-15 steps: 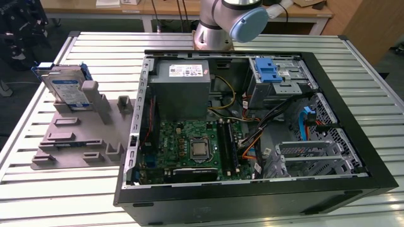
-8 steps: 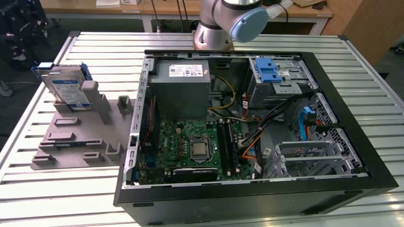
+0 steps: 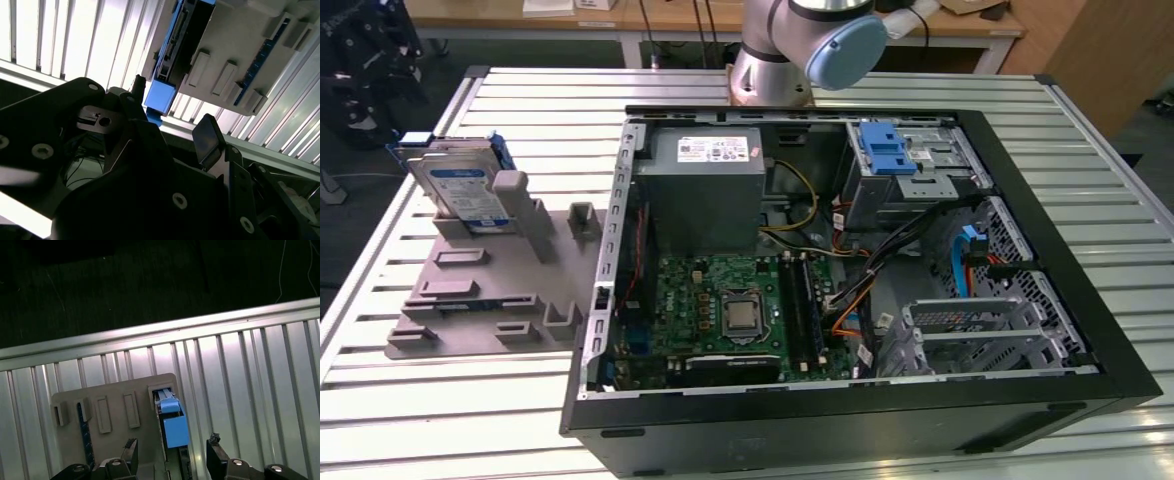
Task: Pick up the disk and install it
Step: 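Pick up the disk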
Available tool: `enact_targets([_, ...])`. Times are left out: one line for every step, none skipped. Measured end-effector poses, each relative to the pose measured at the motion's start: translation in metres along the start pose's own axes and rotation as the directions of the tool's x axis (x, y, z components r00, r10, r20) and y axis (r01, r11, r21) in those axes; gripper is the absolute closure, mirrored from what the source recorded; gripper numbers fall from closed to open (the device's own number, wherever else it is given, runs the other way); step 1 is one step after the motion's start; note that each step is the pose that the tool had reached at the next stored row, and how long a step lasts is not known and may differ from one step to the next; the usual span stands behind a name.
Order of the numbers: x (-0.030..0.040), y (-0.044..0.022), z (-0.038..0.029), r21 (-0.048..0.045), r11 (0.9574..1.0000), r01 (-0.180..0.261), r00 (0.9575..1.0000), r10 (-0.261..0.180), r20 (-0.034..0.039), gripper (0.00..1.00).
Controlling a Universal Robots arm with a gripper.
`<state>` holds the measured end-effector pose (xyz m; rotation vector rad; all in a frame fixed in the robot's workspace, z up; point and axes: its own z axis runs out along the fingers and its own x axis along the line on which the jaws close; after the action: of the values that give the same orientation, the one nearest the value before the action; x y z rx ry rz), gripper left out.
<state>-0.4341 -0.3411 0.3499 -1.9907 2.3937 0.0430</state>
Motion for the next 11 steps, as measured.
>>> enact_targets([0.0000, 0.0000, 0.0003, -0.0001, 1.0000, 0.000, 1.0000, 0.000, 0.0000, 0.35])
enact_targets([0.0000, 0.0000, 0.0005, -0.0002, 1.0000, 0.000, 1.0000, 0.000, -0.0001, 0.35])
enact_targets([0.0000, 0.0000, 0.0005, -0.0002, 1.0000, 0.000, 1.0000, 0.000, -0.0002, 0.35])
enact_targets([0.0000, 0.0000, 0.0006, -0.0002, 1.0000, 0.000, 1.0000, 0.000, -0.0002, 0.35])
enact_targets([0.0000, 0.0000, 0.0006, -0.0002, 1.0000, 0.000, 1.0000, 0.000, -0.0001, 0.35])
enact_targets([0.0000, 0.0000, 0.0006, -0.0001, 1.0000, 0.000, 1.0000, 0.000, -0.0001, 0.35])
enact_targets([0.0000, 0.0000, 0.0007, -0.0001, 1.0000, 0.000, 1.0000, 0.000, -0.0001, 0.35])
enact_targets([0.0001, 0.0000, 0.0012, -0.0001, 1.0000, 0.000, 1.0000, 0.000, -0.0001, 0.35])
enact_targets([0.0000, 0.0001, 0.0017, 0.0002, 1.0000, 0.000, 1.0000, 0.000, 0.0001, 0.35])
enact_targets([0.0000, 0.0001, 0.0020, 0.0001, 1.0000, 0.000, 1.0000, 0.000, 0.0000, 0.35])
enact_targets([0.0000, 0.0002, 0.0023, -0.0001, 1.0000, 0.000, 1.0000, 0.000, 0.0000, 0.35])
